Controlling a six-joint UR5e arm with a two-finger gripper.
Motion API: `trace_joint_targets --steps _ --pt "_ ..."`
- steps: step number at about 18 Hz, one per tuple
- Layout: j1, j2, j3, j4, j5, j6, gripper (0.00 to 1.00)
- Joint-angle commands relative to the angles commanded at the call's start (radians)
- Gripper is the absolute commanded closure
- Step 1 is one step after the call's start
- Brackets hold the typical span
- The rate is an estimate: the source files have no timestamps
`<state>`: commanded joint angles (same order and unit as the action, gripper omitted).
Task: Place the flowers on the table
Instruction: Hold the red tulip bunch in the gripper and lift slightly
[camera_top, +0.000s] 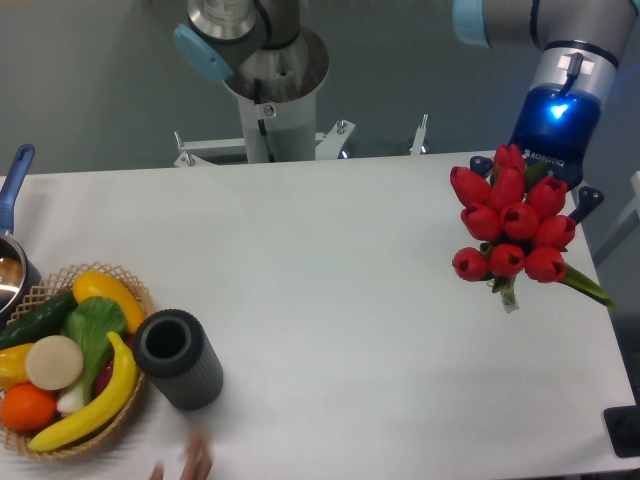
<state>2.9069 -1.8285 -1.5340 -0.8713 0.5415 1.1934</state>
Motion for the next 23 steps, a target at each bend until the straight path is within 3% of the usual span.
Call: trace_joint_targets --steps 11,15,17,21,23 --pt "-0.005 -0.017 0.074 -0.008 0.107 0.009 0.63" --pt "-0.009 -0.023 0.069 -0.014 0.12 0.061 0.63" --pt "-0.011 -0.02 0.074 -0.052 0.188 0.106 0.64" --pt "-0.029 -0.014 0.113 -0.228 0.337 0.238 0.64" --pt "-0.055 0.001 0.115 -0.27 0.455 0.244 0.64"
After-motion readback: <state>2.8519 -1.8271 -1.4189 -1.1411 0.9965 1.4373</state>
